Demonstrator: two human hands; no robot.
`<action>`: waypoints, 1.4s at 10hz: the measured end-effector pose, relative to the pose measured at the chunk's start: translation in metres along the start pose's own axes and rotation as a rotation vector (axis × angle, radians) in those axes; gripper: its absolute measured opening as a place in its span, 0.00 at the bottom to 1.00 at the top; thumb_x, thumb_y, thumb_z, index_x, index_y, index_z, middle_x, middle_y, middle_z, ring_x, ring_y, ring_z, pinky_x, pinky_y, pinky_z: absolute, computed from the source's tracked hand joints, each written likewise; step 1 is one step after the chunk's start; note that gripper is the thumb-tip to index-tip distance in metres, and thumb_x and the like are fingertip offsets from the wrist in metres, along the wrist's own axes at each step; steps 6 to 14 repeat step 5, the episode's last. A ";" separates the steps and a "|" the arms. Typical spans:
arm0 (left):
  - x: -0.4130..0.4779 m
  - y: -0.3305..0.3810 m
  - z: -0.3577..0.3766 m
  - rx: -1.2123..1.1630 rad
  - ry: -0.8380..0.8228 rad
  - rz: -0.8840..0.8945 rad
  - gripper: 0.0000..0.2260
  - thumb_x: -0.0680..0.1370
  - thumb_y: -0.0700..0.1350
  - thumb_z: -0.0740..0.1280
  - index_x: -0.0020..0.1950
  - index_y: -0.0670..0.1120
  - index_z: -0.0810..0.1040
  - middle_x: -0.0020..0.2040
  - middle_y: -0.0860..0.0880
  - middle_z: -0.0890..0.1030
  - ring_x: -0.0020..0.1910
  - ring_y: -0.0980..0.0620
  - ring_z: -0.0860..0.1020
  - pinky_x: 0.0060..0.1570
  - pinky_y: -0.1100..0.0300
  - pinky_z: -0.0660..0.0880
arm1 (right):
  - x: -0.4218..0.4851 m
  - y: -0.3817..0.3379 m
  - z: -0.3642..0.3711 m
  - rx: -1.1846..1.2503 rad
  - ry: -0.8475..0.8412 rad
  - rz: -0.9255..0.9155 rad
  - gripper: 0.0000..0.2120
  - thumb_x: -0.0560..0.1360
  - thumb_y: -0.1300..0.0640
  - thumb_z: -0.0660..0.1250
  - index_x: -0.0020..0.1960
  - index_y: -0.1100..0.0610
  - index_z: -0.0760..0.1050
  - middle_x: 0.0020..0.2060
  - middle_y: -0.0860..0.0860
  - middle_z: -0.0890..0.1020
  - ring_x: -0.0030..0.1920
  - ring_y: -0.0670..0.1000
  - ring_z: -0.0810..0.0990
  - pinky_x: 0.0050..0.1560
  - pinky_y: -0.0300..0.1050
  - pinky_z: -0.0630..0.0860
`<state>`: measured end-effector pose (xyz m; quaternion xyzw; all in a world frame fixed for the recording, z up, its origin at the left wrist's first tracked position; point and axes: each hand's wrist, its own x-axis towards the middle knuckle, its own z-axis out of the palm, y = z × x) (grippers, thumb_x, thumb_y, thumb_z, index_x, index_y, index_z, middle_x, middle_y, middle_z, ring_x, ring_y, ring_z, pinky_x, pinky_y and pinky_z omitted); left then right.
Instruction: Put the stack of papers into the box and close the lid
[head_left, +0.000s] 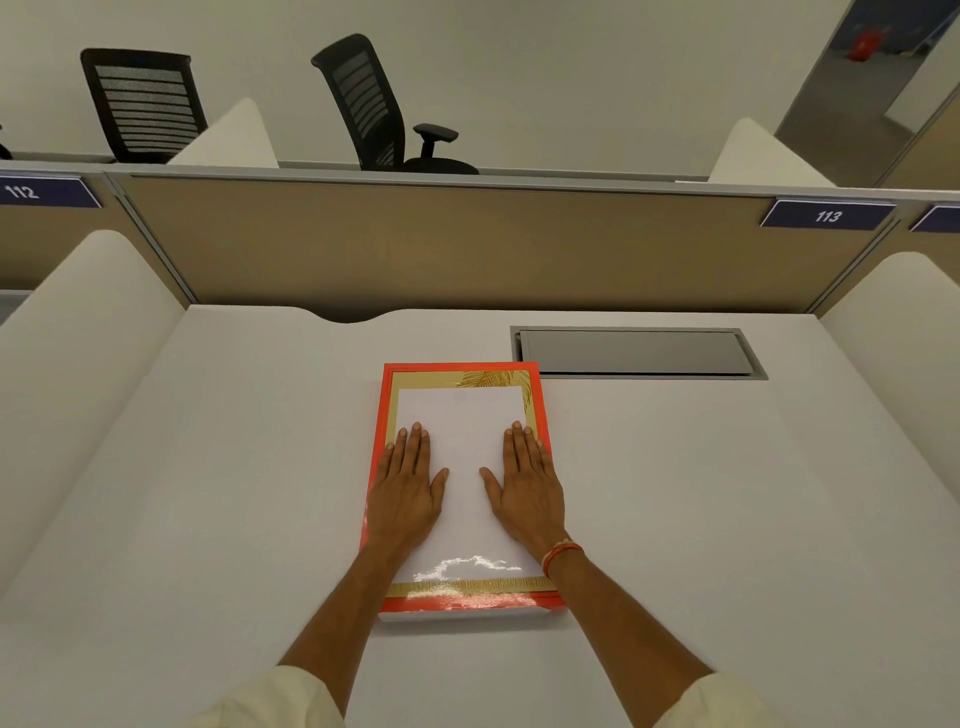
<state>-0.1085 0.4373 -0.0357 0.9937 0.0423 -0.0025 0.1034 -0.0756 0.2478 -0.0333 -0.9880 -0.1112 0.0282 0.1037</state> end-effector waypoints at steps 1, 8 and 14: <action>0.000 0.001 -0.003 -0.004 -0.018 -0.008 0.40 0.73 0.65 0.27 0.80 0.45 0.43 0.81 0.47 0.45 0.80 0.48 0.44 0.79 0.51 0.45 | -0.001 -0.001 -0.003 0.009 -0.003 -0.004 0.36 0.81 0.38 0.45 0.80 0.57 0.41 0.80 0.53 0.45 0.80 0.51 0.43 0.80 0.47 0.44; -0.002 0.031 -0.013 -0.113 0.039 -0.015 0.46 0.70 0.69 0.24 0.80 0.45 0.46 0.81 0.47 0.46 0.80 0.49 0.45 0.79 0.53 0.43 | -0.007 0.026 -0.028 0.132 0.028 -0.020 0.36 0.81 0.37 0.47 0.80 0.55 0.41 0.80 0.51 0.46 0.80 0.51 0.43 0.78 0.44 0.40; -0.002 0.031 -0.013 -0.113 0.039 -0.015 0.46 0.70 0.69 0.24 0.80 0.45 0.46 0.81 0.47 0.46 0.80 0.49 0.45 0.79 0.53 0.43 | -0.007 0.026 -0.028 0.132 0.028 -0.020 0.36 0.81 0.37 0.47 0.80 0.55 0.41 0.80 0.51 0.46 0.80 0.51 0.43 0.78 0.44 0.40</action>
